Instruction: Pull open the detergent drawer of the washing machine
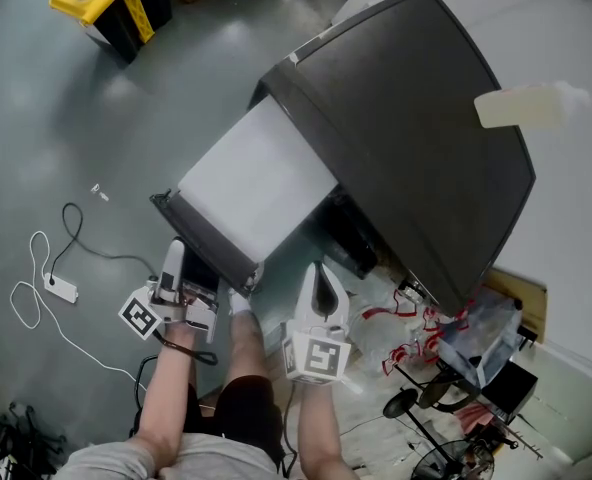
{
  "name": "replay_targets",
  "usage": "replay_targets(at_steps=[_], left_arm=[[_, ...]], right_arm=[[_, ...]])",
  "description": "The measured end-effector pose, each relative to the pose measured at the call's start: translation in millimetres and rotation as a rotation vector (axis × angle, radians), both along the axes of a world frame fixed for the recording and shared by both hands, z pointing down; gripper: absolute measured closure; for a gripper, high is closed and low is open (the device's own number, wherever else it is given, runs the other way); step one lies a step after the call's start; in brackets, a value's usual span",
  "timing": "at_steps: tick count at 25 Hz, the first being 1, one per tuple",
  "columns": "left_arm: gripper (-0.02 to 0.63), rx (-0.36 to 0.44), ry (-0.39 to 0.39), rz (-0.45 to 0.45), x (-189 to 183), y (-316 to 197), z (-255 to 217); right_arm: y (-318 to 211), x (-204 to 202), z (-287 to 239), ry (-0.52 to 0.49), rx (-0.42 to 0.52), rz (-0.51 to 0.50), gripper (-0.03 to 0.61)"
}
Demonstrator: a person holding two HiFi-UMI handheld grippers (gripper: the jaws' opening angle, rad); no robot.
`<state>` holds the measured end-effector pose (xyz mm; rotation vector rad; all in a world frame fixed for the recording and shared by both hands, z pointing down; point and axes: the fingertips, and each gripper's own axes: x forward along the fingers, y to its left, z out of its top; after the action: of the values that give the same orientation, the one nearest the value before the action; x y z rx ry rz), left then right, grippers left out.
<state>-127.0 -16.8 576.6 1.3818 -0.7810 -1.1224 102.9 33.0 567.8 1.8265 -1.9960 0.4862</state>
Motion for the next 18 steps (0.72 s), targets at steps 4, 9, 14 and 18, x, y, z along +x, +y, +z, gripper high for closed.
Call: replay_targets(at_steps=[4,9,14,18], left_arm=[[0.276,-0.028,-0.071,0.02,-6.5,7.8,2.1],[0.278,-0.05,-0.148,0.023,-22.4,13.2,0.0],[0.301,-0.007,-0.291,0.073,-29.4,5.8,-25.8],[0.302,0.035,-0.531,0.117,-39.2,-5.2,-49.7]], right_arm=[[-1.6,-5.3,-7.4,-0.001,0.017,-0.005,0.574],[-7.5,-9.1,-13.3,-0.005,0.025,-0.002,0.574],[-17.1,-17.3,-28.6,-0.013,0.046,-0.012,0.574],[-29.3,-23.8,-55.7,-0.019,0.086,-0.016,0.574]])
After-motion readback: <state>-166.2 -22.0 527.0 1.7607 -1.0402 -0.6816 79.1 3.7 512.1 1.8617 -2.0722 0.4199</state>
